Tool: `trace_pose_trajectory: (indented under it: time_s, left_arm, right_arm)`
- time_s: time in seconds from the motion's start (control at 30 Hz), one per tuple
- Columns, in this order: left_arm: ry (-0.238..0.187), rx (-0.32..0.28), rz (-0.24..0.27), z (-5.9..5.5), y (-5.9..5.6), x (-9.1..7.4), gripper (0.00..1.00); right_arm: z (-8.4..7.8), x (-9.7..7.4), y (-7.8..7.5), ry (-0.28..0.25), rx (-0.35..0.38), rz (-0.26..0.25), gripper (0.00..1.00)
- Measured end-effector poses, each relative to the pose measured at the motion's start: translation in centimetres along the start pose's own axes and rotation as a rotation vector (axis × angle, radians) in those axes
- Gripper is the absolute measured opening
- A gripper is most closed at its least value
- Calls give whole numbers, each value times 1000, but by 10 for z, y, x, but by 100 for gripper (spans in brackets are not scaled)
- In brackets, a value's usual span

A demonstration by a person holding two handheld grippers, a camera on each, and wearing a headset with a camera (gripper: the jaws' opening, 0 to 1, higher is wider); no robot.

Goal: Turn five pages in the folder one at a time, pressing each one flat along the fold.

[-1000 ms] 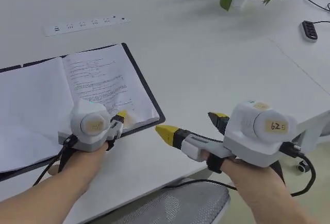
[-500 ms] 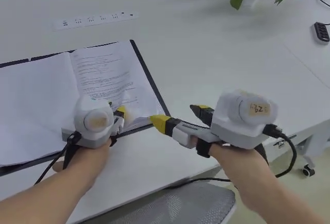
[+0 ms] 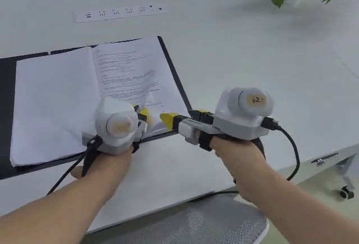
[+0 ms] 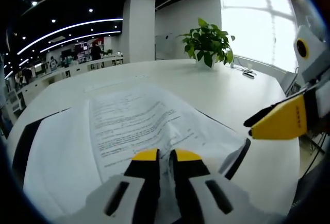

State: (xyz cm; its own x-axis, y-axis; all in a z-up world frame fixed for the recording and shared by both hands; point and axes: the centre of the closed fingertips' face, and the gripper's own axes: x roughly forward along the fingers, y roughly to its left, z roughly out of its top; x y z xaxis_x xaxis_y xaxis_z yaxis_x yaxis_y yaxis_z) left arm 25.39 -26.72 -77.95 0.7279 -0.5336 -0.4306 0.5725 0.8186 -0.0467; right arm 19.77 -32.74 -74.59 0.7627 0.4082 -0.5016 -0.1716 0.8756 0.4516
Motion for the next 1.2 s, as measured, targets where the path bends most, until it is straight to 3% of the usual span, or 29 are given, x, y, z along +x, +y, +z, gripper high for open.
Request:
trace_pose_trajectory:
  time_s: [0.33,0.57,0.7,1.0,1.2]
  left_arm:
    - [-4,-12,3,-1,1,1,8]
    - [-6,-17,2,0,1,1,8]
    - [-7,-17,2,-1,2,2,8]
    - [-12,-24,3,-1,2,2,8]
    - [-10,-26,1,-1,2,2,8]
  right_arm:
    - [-12,14,-8,52,47,-32,43]
    - [-12,16,-10,49,79,-28,38]
    - [-9,16,-16,14,239,-32,32]
    - [-11,13,-22,-11,439,-11,22]
    - [-17,14,-30,-29,553,-27,8]
